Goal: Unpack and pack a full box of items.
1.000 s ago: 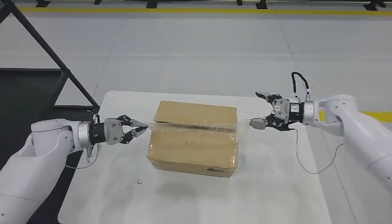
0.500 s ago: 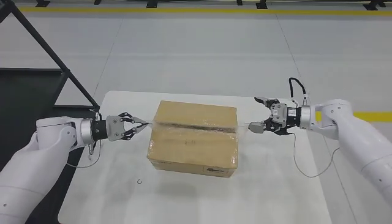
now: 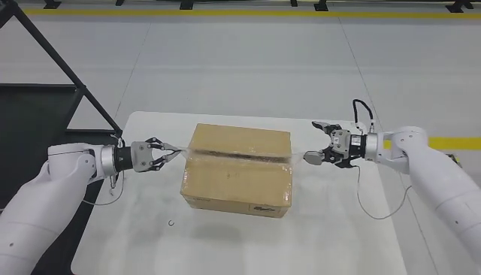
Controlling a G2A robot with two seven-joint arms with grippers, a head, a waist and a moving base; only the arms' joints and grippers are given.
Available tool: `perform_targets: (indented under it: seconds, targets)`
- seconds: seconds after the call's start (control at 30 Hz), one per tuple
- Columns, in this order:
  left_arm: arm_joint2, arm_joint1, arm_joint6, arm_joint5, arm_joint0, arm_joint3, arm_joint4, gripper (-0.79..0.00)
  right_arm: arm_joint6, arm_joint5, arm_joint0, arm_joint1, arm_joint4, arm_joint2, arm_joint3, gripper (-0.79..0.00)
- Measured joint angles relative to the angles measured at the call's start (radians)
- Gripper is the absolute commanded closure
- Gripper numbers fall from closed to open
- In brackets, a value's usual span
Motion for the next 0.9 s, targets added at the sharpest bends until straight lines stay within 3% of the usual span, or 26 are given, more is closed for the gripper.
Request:
perform_targets:
  seconds: [0.53,0.9]
  targets:
    - [0.046,-0.009,0.022,0.022,-0.022,0.031,-0.082,0.000,-0.003,0.000,0.006,-0.048,-0.008,0.000,0.087,-0.785]
    - [0.070,0.017,0.040,0.040,-0.021,0.005,-0.237,0.000,0.136,0.000,-0.001,-0.031,-0.022,-0.037,0.039,-0.785]
